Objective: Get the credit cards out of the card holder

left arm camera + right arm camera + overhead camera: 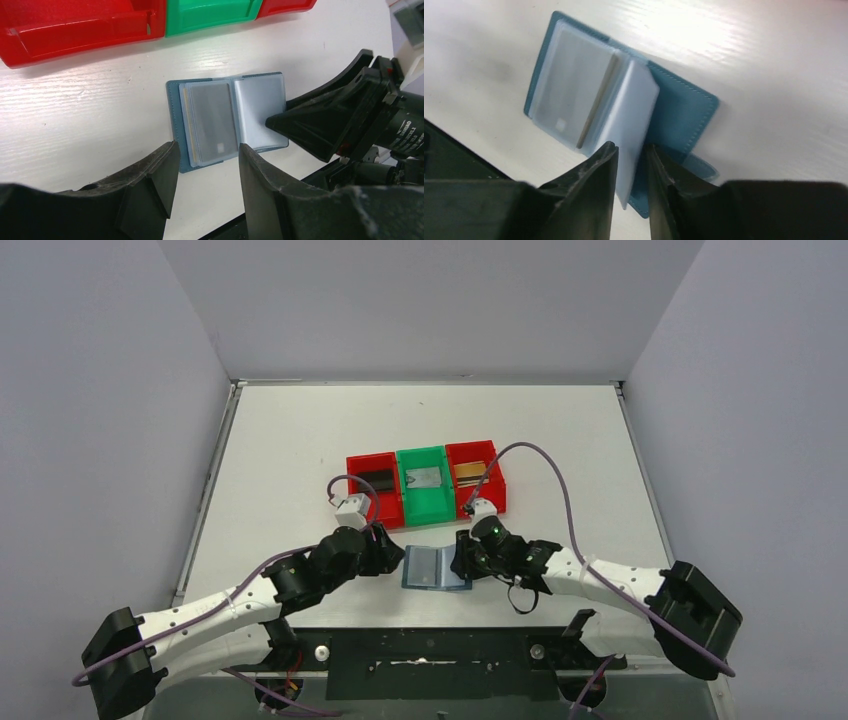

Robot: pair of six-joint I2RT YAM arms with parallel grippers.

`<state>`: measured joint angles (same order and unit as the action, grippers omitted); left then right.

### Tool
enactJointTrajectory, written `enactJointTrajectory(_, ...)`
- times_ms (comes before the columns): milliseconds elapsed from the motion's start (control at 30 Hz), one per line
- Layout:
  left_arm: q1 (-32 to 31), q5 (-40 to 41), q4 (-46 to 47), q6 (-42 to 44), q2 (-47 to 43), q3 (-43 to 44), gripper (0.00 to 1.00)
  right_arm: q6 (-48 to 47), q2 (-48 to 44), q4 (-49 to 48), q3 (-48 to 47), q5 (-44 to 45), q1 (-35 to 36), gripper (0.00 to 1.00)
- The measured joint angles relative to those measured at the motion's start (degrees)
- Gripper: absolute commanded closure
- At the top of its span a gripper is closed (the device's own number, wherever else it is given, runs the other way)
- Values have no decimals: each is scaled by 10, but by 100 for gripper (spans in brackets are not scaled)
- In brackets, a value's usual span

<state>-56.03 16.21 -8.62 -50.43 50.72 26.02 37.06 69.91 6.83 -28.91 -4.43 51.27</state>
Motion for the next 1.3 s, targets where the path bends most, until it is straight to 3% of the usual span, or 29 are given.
enactJointTrajectory(67,0,1,0,0,0,0,54,1,-12,12,0,15,-11,56)
enactJointTrajectory(167,0,1,-1,0,0,0,54,6,-36,45,-4,42,-21,52)
enactJointTrajectory(300,0,8,-7,0,0,0,54,26,-77,78,-16,71,-12,50)
enactJointTrajectory(500,21,38,-42,-16,-3,0,54,78,-86,101,-67,150,65,51)
enactJointTrajectory(800,139,51,-116,-56,-50,0,51,144,110,133,-210,285,179,47)
enactJointTrajectory(1033,147,50,-132,-59,-124,-10,51,166,229,172,-263,311,185,43)
enactJointTrajectory(1300,149,44,-146,-59,-149,-14,51,166,272,177,-270,305,185,42)
